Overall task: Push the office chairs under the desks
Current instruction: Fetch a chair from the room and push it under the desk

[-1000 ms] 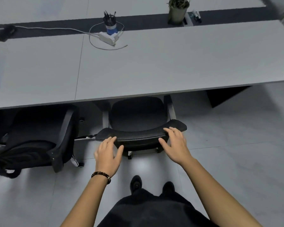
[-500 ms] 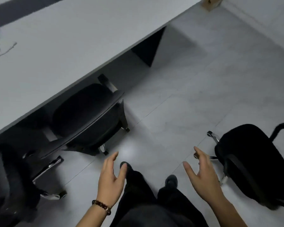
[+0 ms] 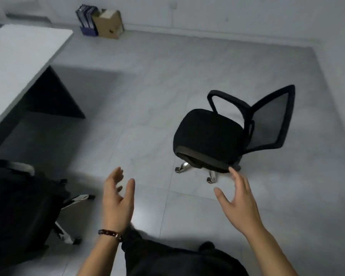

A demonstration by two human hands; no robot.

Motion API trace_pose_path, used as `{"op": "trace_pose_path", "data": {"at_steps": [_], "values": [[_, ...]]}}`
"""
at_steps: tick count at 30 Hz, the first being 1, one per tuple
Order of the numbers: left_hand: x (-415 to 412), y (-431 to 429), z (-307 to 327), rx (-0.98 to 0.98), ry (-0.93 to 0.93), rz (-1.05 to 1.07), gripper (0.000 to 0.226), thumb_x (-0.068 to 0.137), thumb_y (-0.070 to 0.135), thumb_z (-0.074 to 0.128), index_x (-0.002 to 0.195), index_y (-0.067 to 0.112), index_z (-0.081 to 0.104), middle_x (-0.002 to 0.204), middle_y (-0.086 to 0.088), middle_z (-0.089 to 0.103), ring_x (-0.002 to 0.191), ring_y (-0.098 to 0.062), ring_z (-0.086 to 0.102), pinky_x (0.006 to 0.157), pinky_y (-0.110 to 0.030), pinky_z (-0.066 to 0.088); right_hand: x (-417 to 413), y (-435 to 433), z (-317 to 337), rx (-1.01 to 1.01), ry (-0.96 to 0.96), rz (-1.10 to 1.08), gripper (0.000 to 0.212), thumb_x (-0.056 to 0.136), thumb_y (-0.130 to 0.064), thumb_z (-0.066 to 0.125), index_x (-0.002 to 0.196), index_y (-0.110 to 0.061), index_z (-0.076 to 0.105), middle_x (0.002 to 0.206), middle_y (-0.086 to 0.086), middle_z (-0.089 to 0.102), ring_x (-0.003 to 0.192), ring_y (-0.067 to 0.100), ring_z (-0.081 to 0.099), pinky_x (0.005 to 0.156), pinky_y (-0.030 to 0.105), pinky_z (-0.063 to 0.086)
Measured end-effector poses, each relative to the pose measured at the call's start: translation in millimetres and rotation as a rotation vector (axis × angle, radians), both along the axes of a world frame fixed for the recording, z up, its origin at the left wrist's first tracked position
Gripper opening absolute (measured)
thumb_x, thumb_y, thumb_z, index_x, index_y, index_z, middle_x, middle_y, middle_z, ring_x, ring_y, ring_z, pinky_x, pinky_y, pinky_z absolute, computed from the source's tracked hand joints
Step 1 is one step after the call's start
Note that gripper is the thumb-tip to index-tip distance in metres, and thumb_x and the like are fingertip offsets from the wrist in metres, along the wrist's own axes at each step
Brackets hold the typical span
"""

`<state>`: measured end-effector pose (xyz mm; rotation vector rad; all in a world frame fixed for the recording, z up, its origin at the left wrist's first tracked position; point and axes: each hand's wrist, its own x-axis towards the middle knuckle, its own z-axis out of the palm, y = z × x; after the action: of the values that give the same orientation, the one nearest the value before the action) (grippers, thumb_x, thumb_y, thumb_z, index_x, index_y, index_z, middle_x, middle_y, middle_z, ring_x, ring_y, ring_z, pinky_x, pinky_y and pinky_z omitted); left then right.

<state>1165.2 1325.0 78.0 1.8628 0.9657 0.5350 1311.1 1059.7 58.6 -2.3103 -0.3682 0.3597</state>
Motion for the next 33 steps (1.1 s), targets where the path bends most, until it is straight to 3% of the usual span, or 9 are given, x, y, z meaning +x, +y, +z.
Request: {"op": "trace_pose_path", "data": {"at_steps": [3, 8, 11, 14, 16, 20, 24, 29, 33], "values": [[50, -93, -3, -0.061, 0.027, -0.149, 0.047, 0.091, 0.029, 0.061, 0.135, 0.023, 0.044, 0.134, 0.008, 0.050, 0.121, -0.008, 0.050, 0.102, -0.046, 0.044, 22, -85, 6, -0.026, 0.007, -0.120, 0.072, 0.092, -0.047, 0.060, 0.152, -0.032, 0.024, 0.152, -0.009, 0.030, 0.139, 0.011, 0.036, 0.101, 0.028, 0.036], [132, -182, 10, 0.089, 0.073, -0.494, 0.049, 0.091, 0.042, 0.054, 0.135, 0.024, 0.044, 0.131, 0.012, 0.047, 0.120, -0.003, 0.046, 0.099, -0.025, 0.038, 66, -183, 12, 0.014, -0.012, -0.323, 0.072, 0.090, -0.045, 0.062, 0.151, -0.030, 0.027, 0.150, -0.009, 0.033, 0.139, 0.014, 0.038, 0.105, 0.035, 0.039], [189, -214, 1, 0.065, 0.088, -0.538, 0.052, 0.089, 0.045, 0.052, 0.135, 0.023, 0.044, 0.129, 0.014, 0.047, 0.117, -0.001, 0.047, 0.097, -0.022, 0.038, 102, -220, 3, 0.059, -0.006, -0.392, 0.073, 0.089, -0.047, 0.061, 0.151, -0.031, 0.027, 0.151, -0.008, 0.032, 0.139, 0.014, 0.038, 0.106, 0.036, 0.039], [247, -245, -21, 0.024, 0.092, -0.545, 0.051, 0.089, 0.037, 0.056, 0.137, 0.021, 0.044, 0.133, 0.010, 0.048, 0.121, -0.005, 0.047, 0.100, -0.028, 0.041, 148, -251, -8, 0.034, 0.007, -0.407, 0.071, 0.090, -0.042, 0.063, 0.151, -0.027, 0.029, 0.150, -0.005, 0.035, 0.137, 0.013, 0.039, 0.104, 0.033, 0.038], [288, -263, -36, 0.009, 0.084, -0.539, 0.050, 0.090, 0.032, 0.058, 0.137, 0.020, 0.044, 0.134, 0.007, 0.049, 0.122, -0.006, 0.047, 0.099, -0.025, 0.042, 187, -269, -13, 0.015, 0.001, -0.376, 0.070, 0.091, -0.042, 0.062, 0.151, -0.026, 0.029, 0.150, -0.006, 0.035, 0.138, 0.012, 0.038, 0.105, 0.033, 0.038], [376, -295, -49, -0.036, 0.106, -0.491, 0.050, 0.092, 0.030, 0.056, 0.138, 0.020, 0.042, 0.135, 0.003, 0.047, 0.123, -0.004, 0.044, 0.090, -0.008, 0.035, 282, -301, -5, -0.106, 0.004, -0.256, 0.069, 0.093, -0.042, 0.060, 0.152, -0.024, 0.030, 0.153, -0.005, 0.032, 0.140, 0.013, 0.035, 0.106, 0.029, 0.033], [458, -314, -27, -0.004, 0.060, -0.432, 0.049, 0.093, 0.030, 0.056, 0.139, 0.019, 0.042, 0.135, 0.003, 0.047, 0.122, -0.005, 0.044, 0.097, -0.023, 0.039, 383, -310, 18, -0.141, -0.052, -0.131, 0.067, 0.095, -0.040, 0.060, 0.153, -0.023, 0.030, 0.155, -0.004, 0.031, 0.141, 0.013, 0.033, 0.108, 0.026, 0.029], [531, -309, -7, 0.110, 0.099, -0.359, 0.049, 0.094, 0.035, 0.054, 0.139, 0.021, 0.041, 0.134, 0.006, 0.046, 0.120, -0.005, 0.045, 0.095, -0.025, 0.041, 502, -283, 24, -0.134, -0.086, 0.045, 0.065, 0.096, -0.040, 0.058, 0.152, -0.021, 0.030, 0.153, -0.002, 0.031, 0.141, 0.014, 0.033, 0.109, 0.026, 0.029], [565, -300, -21, 0.172, 0.192, -0.182, 0.048, 0.095, 0.036, 0.052, 0.138, 0.018, 0.042, 0.135, 0.002, 0.047, 0.123, -0.009, 0.045, 0.099, -0.031, 0.044, 585, -237, 6, -0.114, -0.082, 0.323, 0.067, 0.096, -0.046, 0.054, 0.153, -0.023, 0.027, 0.154, -0.004, 0.029, 0.142, 0.012, 0.029, 0.115, 0.033, 0.032]]}}
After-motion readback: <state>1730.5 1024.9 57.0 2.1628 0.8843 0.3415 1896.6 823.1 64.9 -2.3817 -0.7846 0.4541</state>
